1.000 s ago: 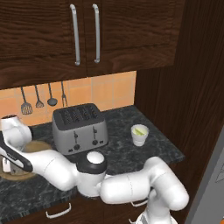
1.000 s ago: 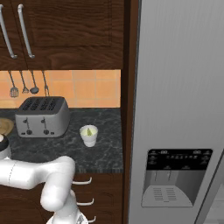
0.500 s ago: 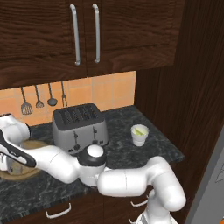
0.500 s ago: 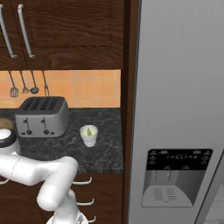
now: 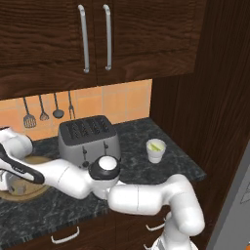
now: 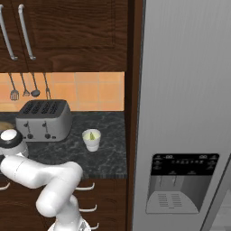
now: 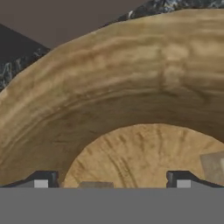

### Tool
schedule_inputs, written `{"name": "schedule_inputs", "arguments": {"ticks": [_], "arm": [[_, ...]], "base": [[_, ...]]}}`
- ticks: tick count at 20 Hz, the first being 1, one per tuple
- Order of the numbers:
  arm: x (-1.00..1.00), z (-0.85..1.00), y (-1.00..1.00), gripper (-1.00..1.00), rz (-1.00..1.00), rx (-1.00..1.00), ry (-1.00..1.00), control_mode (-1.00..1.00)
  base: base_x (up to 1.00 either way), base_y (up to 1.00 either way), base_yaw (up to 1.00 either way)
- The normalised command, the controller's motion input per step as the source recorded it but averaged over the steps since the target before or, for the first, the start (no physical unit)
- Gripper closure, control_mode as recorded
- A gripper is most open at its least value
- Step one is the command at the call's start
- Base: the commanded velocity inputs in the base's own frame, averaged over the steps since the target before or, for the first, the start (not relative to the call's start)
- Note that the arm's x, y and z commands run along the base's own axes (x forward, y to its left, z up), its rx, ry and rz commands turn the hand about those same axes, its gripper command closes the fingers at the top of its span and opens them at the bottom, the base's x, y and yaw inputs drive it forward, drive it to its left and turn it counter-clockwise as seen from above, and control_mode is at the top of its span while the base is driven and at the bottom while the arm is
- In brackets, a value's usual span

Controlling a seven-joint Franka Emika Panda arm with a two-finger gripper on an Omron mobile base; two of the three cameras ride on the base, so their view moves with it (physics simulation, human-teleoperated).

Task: Grab a lemon wedge from the fridge and one ice cube from the ice bowl, and put them in the glass of lemonade.

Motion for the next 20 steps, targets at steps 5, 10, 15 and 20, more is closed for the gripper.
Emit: {"name": "schedule_inputs", "arguments": {"ticks": [5,10,15,20], "arm": [[-0.13,0.03,-0.26,-1.0,0.0,0.04,-0.07,-1.0],[0.0,-0.24,-0.22,-1.0,0.0,0.01,-0.15,-1.0],[0.0,-0.01,-0.21,-1.0,0.0,0.03,-0.07,-1.0],[0.0,-0.08,-0.06,-1.0,0.0,0.0,0.0,-1.0]], "base": [[0.0,0.0,0.0],[0.0,0.0,0.0],[0.0,0.0,0.0],[0.0,0.0,0.0]]}}
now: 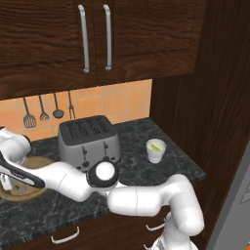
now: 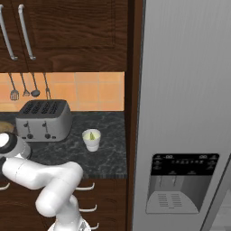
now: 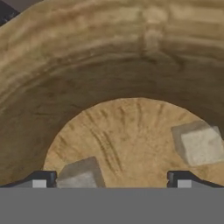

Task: Grab a lemon wedge from the fridge and one ice cube from the ice bowl, and put them in the glass of lemonade.

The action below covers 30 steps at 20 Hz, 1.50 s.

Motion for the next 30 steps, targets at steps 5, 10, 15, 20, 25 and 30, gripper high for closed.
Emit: {"name": "schedule_inputs", "arguments": {"ticks": [5,10,15,20,25,30], "arm": [[0.0,-0.47,0.0,-1.0,0.0,0.02,-0.07,-1.0],[0.0,-0.56,0.0,-1.0,0.02,0.04,-0.13,-1.0],[0.0,-0.38,-0.1,-1.0,0.01,0.16,-0.13,-1.0],[0.0,0.19,-0.32,-1.0,0.0,0.24,0.0,-1.0],[0.0,-0.21,-0.07,-1.0,0.0,0.09,-0.02,-1.0],[-0.17,-0.27,-0.02,-1.0,0.0,0.1,-0.17,-1.0]], "base": [[0.0,0.0,0.0],[0.0,0.0,0.0],[0.0,0.0,0.0],[0.0,0.0,0.0],[0.0,0.0,0.0],[0.0,0.0,0.0]]}}
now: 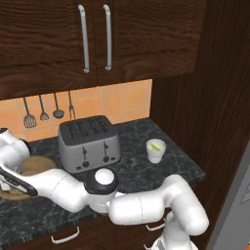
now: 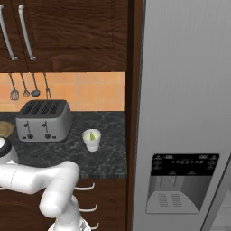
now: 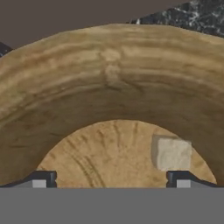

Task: Grab a lemon wedge from the fridge and one ice cube from the ice bowl, and put them in the glass of lemonade.

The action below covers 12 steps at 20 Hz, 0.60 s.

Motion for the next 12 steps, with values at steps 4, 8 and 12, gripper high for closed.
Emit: {"name": "schedule_inputs", "arguments": {"ticks": [4,8,12], "arm": [[-0.11,-0.1,-0.2,-1.0,0.0,0.09,-0.14,-1.0],[0.0,-0.2,-0.39,-1.0,0.0,0.13,-0.05,-1.0],[-0.01,-0.09,-0.16,-1.0,0.0,0.12,-0.01,-1.0]], "base": [[0.0,0.0,0.0],[0.0,0.0,0.0],[0.0,0.0,0.0]]}}
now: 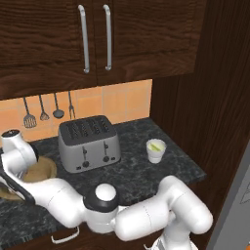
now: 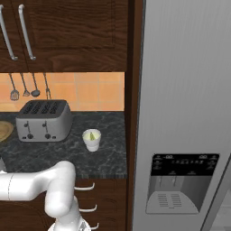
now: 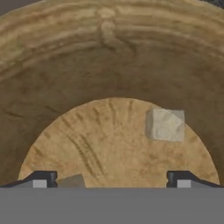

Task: Grab a lemon wedge from the fridge and one ice cube from the ice bowl, and put them in the glass of lemonade.

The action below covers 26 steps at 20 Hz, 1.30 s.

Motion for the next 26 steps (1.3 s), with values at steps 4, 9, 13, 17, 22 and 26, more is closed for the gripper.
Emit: {"name": "schedule_inputs", "arguments": {"ticks": [4,9,13,17,22,26], "arm": [[0.0,-0.09,0.0,-1.0,0.0,0.07,0.0,-1.0],[0.0,-0.31,0.0,-1.0,0.0,0.04,0.0,-1.0],[0.0,-0.33,0.0,-1.0,0.0,0.03,0.0,-1.0],[0.0,-0.25,0.0,-1.0,0.0,0.03,0.04,-1.0],[0.0,-0.22,-0.03,-1.0,0.0,0.01,0.07,-1.0],[0.0,-0.34,-0.06,-1.0,0.0,0.0,0.17,-1.0]], "base": [[0.0,0.0,0.0],[0.0,0.0,0.0],[0.0,0.0,0.0],[0.0,0.0,0.0],[0.0,0.0,0.0],[0.0,0.0,0.0]]}}
